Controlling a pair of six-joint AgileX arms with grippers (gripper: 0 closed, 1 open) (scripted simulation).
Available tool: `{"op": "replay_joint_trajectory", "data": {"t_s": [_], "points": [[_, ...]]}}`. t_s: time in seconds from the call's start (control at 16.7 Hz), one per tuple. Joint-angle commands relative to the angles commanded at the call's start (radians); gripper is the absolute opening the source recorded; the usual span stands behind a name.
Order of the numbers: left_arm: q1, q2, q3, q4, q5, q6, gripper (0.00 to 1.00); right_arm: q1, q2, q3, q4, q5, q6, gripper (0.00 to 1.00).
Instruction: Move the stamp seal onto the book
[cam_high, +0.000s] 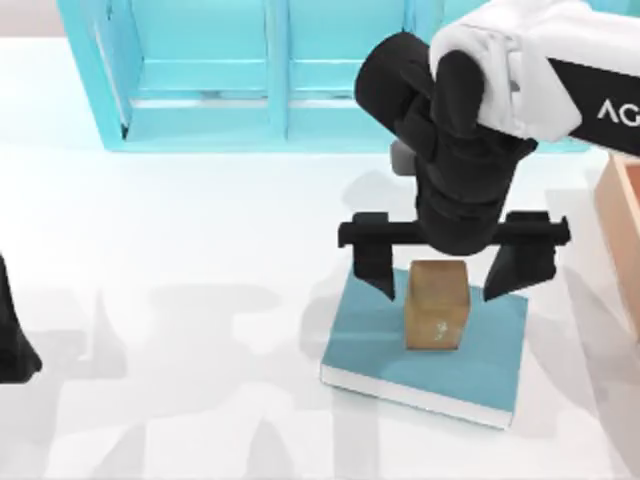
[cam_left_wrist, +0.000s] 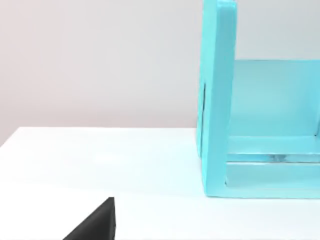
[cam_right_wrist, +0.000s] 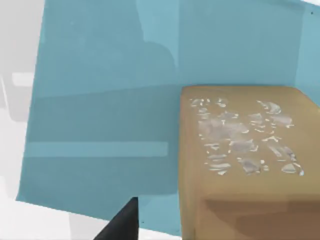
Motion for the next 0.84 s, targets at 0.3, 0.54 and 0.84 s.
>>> {"op": "replay_joint_trajectory", "data": {"t_s": [0.3, 0.54, 0.84], "points": [[0.0, 0.0, 0.0, 0.0, 0.0, 0.0, 1.0, 0.0, 0.0, 0.0, 0.0, 0.0, 0.0, 1.0], [0.0, 0.0, 0.0, 0.0, 0.0, 0.0, 1.0, -0.001, -0.001, 0.018, -0.018, -0.001, 0.001, 1.0], [0.0, 0.0, 0.0, 0.0, 0.0, 0.0, 1.0, -0.002, -0.009, 0.105, -0.115, 0.0, -0.001, 1.0]]}}
